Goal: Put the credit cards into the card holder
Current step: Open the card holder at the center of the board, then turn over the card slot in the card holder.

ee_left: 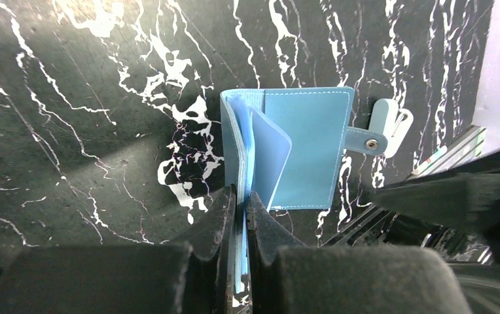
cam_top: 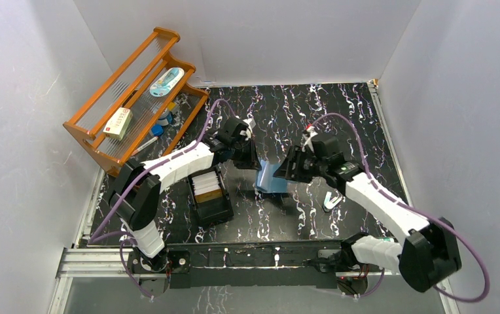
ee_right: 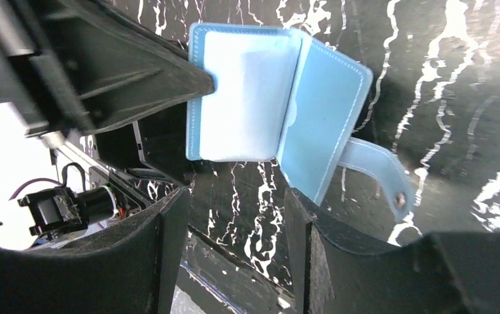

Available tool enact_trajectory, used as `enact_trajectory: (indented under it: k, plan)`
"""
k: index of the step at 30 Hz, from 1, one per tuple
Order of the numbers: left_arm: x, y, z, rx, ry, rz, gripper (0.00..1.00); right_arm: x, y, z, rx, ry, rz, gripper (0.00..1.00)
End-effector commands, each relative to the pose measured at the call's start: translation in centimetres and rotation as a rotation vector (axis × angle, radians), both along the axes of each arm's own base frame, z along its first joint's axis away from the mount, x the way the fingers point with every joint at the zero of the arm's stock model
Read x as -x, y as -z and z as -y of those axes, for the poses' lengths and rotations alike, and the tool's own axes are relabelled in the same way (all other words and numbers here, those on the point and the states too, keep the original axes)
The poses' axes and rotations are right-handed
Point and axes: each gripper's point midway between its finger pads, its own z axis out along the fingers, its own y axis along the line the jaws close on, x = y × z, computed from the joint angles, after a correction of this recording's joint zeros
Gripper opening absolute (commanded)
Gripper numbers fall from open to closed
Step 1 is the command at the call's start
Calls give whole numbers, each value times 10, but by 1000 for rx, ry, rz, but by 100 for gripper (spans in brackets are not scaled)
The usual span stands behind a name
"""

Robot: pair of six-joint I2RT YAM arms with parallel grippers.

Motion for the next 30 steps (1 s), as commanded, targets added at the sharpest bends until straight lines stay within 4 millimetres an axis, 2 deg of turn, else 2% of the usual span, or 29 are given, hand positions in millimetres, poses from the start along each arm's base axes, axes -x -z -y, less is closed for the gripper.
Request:
enact_trajectory:
  k: [1, 5, 9, 12, 16, 19, 22, 25, 30]
  plan:
    - [-1, -34, -6, -2, -35, 44, 0, -25, -8, -33, -21, 34, 36, 63]
    - [1, -32, -7, -1, -32, 30, 0, -42, 5, -52, -1, 39, 39, 62]
    - [4, -28, -10, -19, -35, 14, 0, -49, 21, -74, -15, -16, -7, 61]
    - [5, -27, -10, -19, -34, 7, 0, -54, 36, -76, 21, -2, -35, 62]
    - [5, -25, -8, -15, -28, -2, 0, -55, 62, -67, 100, 22, -71, 60]
    - [2, -21, -19, -22, -45, -12, 0, -52, 88, -50, 210, 43, -97, 42]
    - [-9, -19, -34, -27, -91, 2, 0, -47, 113, -34, 296, 54, -128, 37]
    - [-15, -17, -37, 19, -89, -32, 0, -37, 132, -28, 332, 46, -179, 36]
    - [-21, -4, -52, -3, -110, -36, 0, -35, 137, -10, 406, 85, -157, 40]
